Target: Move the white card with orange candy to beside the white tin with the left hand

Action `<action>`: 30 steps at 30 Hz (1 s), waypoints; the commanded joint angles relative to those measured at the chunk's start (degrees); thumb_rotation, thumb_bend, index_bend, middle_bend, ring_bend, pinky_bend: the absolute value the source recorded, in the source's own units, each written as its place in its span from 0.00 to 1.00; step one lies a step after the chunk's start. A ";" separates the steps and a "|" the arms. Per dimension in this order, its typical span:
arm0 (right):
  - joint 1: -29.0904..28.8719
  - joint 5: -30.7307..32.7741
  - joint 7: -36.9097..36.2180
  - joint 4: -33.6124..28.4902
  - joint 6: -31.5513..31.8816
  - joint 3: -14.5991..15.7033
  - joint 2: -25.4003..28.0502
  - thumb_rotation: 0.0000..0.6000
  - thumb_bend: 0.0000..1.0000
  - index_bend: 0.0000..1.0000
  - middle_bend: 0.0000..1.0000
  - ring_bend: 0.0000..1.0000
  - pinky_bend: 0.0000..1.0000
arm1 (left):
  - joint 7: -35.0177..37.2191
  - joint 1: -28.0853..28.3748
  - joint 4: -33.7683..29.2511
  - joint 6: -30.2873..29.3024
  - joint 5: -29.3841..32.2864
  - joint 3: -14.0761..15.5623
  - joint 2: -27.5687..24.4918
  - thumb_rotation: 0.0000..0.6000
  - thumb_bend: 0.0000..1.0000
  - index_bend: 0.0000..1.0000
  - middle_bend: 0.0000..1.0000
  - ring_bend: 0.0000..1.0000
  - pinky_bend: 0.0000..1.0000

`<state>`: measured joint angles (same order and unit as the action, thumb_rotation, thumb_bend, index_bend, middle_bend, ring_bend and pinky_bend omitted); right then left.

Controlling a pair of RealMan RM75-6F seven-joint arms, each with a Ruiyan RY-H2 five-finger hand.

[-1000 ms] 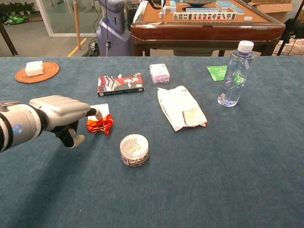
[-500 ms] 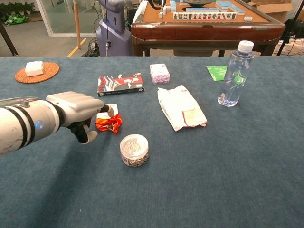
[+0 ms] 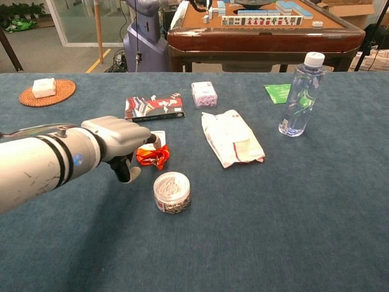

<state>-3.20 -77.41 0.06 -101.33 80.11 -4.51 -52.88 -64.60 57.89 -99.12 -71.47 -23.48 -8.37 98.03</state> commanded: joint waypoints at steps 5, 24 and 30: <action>0.06 -0.29 -0.05 -0.08 0.15 0.07 0.02 1.00 0.41 0.26 0.34 0.28 0.39 | 0.16 0.81 0.69 -0.45 0.26 -0.72 1.42 1.00 0.51 0.16 1.00 0.97 1.00; -0.78 0.56 2.57 0.03 -1.39 0.25 -1.07 1.00 0.41 0.26 0.34 0.28 0.39 | 7.01 -9.46 -17.76 -15.92 -21.87 9.16 -14.41 1.00 0.41 0.07 0.71 0.66 0.91; -1.18 0.68 4.30 0.13 -1.97 0.45 -1.50 1.00 0.32 0.26 0.34 0.28 0.39 | 10.97 -16.54 -17.20 -22.56 -36.91 17.57 -19.50 1.00 0.41 0.13 0.40 0.41 0.72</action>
<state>-4.30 -76.79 4.25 -101.23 78.26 -4.09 -54.30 -56.45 45.64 -115.94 -90.08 -53.55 4.30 82.09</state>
